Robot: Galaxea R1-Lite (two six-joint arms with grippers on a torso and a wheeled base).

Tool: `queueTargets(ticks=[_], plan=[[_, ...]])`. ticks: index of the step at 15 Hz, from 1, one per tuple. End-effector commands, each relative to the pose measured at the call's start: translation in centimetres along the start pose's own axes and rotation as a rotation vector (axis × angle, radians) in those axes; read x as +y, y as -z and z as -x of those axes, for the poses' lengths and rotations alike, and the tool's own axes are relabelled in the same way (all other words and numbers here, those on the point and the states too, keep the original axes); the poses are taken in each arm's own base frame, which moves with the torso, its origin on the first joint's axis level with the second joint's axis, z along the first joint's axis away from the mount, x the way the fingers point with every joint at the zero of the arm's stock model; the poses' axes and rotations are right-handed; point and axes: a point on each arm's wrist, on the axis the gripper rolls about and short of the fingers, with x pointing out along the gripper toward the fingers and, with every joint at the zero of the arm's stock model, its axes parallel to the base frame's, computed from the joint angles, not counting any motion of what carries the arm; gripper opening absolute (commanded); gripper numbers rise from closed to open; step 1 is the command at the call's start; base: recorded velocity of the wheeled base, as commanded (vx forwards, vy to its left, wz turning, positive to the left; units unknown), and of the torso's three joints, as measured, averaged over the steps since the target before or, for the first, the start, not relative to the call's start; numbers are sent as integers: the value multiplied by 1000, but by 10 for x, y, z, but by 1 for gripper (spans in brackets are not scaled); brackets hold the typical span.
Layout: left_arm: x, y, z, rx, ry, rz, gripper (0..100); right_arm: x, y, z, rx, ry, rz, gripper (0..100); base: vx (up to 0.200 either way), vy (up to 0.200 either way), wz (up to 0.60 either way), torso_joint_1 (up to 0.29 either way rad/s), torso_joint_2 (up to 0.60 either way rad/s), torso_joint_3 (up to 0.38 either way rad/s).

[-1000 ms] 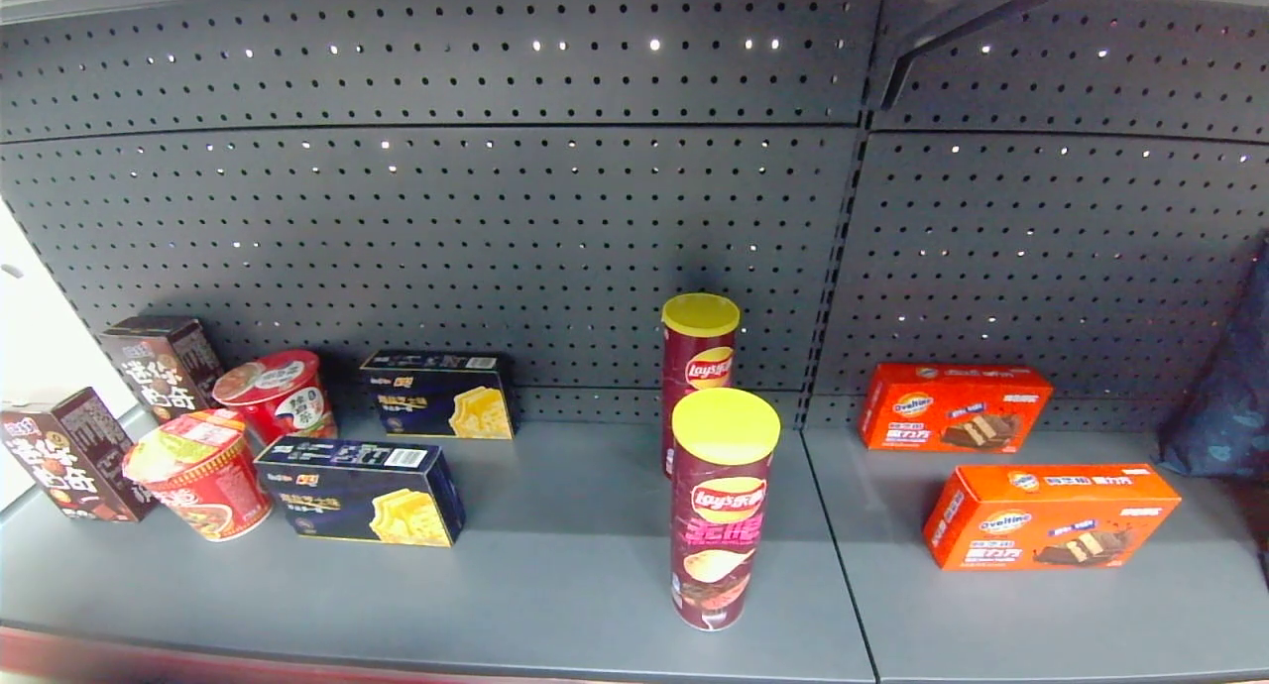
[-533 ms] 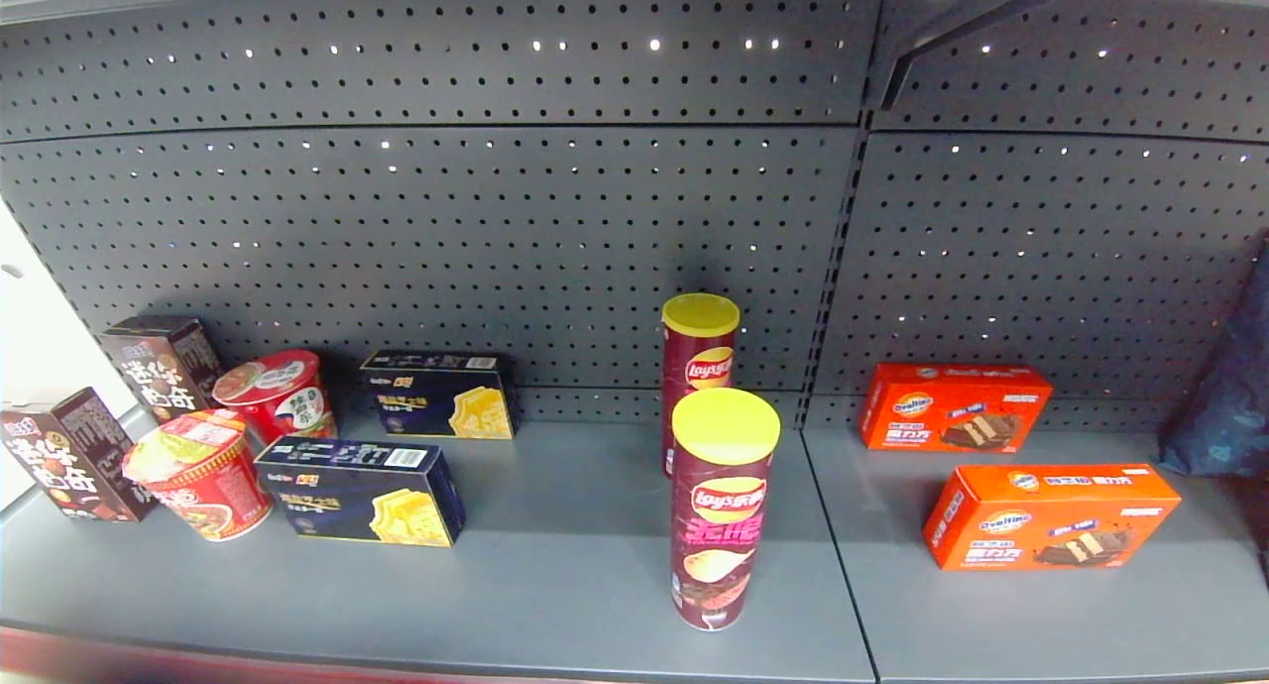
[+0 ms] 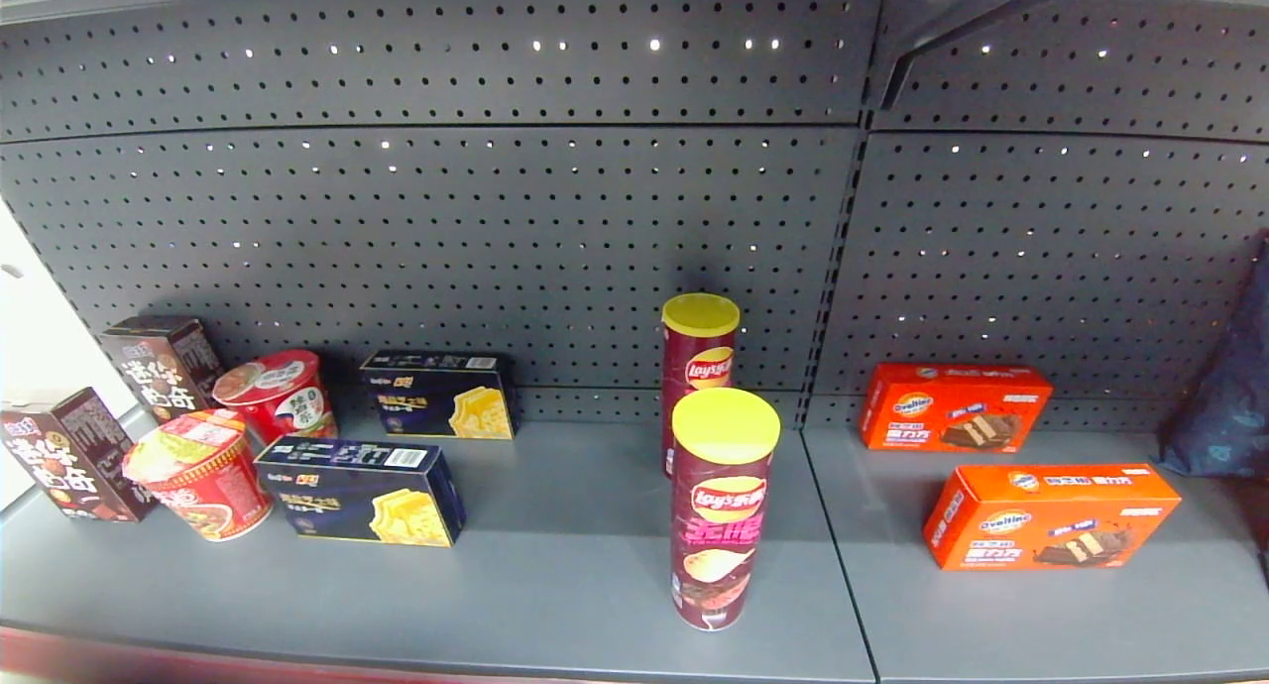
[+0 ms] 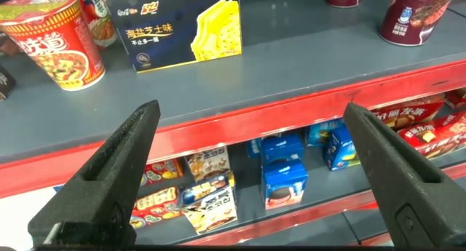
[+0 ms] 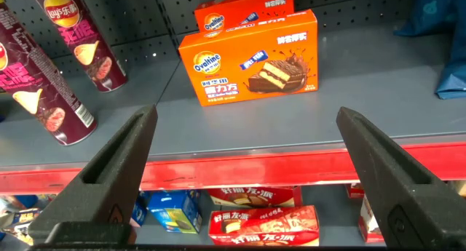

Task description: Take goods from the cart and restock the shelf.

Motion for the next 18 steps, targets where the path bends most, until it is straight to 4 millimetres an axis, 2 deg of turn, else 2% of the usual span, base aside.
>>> queueTargets(ticks=[1, 18], plan=[[0, 0, 0, 2, 1, -2, 100, 0, 0, 0, 1, 0, 0, 100, 0, 0, 0, 0, 0, 0], [0, 0, 0, 0, 2, -36, 100, 0, 0, 0, 1, 0, 0, 100, 0, 0, 0, 0, 0, 0]])
